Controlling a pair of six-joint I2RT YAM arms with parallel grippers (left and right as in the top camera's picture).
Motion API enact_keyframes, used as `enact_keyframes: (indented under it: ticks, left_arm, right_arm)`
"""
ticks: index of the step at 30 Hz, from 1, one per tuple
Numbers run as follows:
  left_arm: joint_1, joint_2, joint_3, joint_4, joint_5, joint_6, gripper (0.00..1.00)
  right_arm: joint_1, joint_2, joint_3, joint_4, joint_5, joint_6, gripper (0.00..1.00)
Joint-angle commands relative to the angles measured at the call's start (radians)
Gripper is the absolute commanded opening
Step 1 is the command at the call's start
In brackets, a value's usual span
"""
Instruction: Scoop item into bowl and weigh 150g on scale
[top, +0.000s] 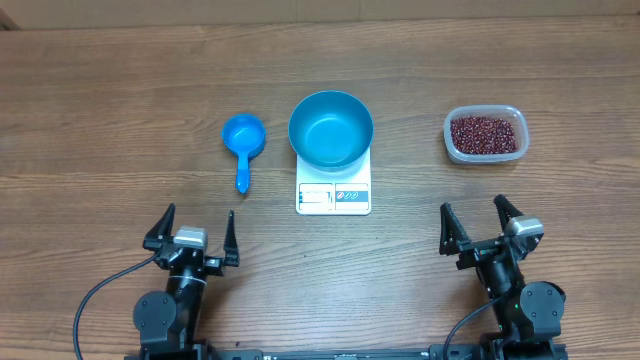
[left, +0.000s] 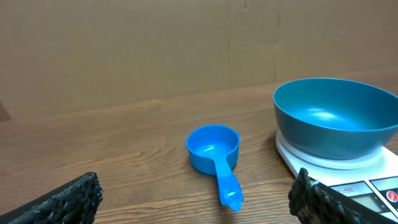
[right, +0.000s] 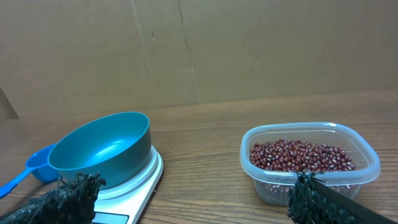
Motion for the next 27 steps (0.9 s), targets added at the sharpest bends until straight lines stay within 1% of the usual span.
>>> enact_keyframes:
  ticks: [1,5,7,10,13,16,19,20,25,26,27]
  left_arm:
    - [0.010,-0.010,0.019,0.004,0.027,0.030,1.00]
    - [0.010,-0.006,0.073,-0.032,0.027,0.038,1.00]
    - [0.010,0.010,0.119,-0.067,0.026,0.062,1.00]
    - [0.010,0.074,0.203,-0.119,0.025,0.103,1.00]
    - [0.010,0.189,0.300,-0.145,0.024,0.109,1.00]
    - [0.010,0.340,0.411,-0.173,0.026,0.117,1.00]
    - [0.011,0.528,0.560,-0.237,0.027,0.135,1.00]
    - [0.011,0.623,0.642,-0.286,0.027,0.144,1.00]
    - [0.010,0.974,0.988,-0.547,0.046,0.183,1.00]
    - [0.010,1.109,1.130,-0.669,0.058,0.191,1.00]
    - [0.010,1.178,1.204,-0.735,0.060,0.194,1.00]
  right_arm:
    - [0.003,-0.012,-0.010,0.005,-0.008,0.002,1.00]
    - [0.003,-0.012,-0.010,0.005,-0.008,0.002,1.00]
    - [0.003,-0.012,-0.010,0.005,-0.008,0.002,1.00]
    - [0.003,-0.012,-0.010,0.005,-0.008,0.002,1.00]
    - [0.003,-0.012,-0.010,0.005,-0.008,0.002,1.00]
    - [0.003,-0.012,-0.010,0.005,-0.008,0.002,1.00]
    - [0.003,-0.012,-0.010,0.005,-0.008,0.002,1.00]
    - [0.003,-0.012,-0.010,0.005,-0.008,0.002,1.00]
    - [0.003,-0.012,-0.010,0.005,-0.008,0.002,1.00]
    - [0.003,-0.012,-0.010,0.005,-0.008,0.002,1.00]
    - [0.003,-0.012,-0.010,0.005,-0.008,0.002,1.00]
